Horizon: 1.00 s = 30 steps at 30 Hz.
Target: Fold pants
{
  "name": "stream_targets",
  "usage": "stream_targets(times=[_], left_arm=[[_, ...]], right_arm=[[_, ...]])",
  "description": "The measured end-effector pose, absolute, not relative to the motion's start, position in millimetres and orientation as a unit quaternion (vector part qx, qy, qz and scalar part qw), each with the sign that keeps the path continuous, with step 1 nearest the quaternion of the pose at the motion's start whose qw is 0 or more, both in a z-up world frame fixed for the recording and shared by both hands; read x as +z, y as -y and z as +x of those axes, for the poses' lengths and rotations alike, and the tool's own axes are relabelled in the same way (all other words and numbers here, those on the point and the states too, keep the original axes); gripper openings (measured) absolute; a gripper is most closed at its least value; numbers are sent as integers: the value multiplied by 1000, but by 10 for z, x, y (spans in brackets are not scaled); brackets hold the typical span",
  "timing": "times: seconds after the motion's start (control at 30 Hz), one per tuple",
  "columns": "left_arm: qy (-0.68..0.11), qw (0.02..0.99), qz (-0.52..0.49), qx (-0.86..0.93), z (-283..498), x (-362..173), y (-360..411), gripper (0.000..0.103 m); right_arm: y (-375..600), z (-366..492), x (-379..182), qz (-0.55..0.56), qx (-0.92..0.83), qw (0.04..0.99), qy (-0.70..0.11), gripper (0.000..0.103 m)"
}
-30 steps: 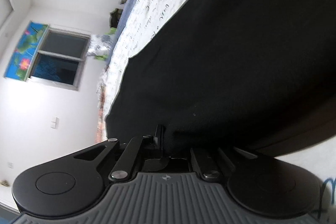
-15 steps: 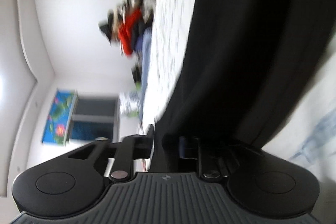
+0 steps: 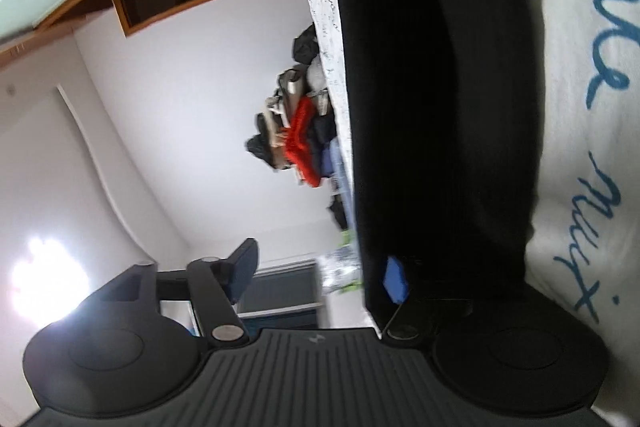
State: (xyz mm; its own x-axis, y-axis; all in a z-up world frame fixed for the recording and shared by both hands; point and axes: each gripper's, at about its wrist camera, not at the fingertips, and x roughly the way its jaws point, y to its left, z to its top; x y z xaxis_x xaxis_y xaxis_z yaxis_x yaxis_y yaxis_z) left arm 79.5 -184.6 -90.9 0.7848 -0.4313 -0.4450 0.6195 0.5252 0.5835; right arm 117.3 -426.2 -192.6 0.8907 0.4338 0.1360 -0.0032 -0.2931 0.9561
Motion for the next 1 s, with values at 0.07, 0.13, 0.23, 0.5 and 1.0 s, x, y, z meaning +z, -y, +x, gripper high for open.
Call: stream_targets(times=[0.07,0.13,0.23,0.5,1.0], left_arm=[[-128,859,372,-328,801,-897,1896,66],[-131,856,380,-325,823,-933,1962,74],[-154,846,408,-306,952,-1031,2086,73],[-193,862,365,-294,1167,-835,1925,10],[-204,865,330,-318,1159,-822,1869,10]], right_arm=[[4280,1175,-1972,790,200,566,-128,76],[4297,1169,-1997,793,209,559,-124,76],[4402,1105,-2081,799,218,548,-118,76],[4420,1015,-2157,806,225,533,-122,81],[4971,735,-1953,759,74,642,-78,19]])
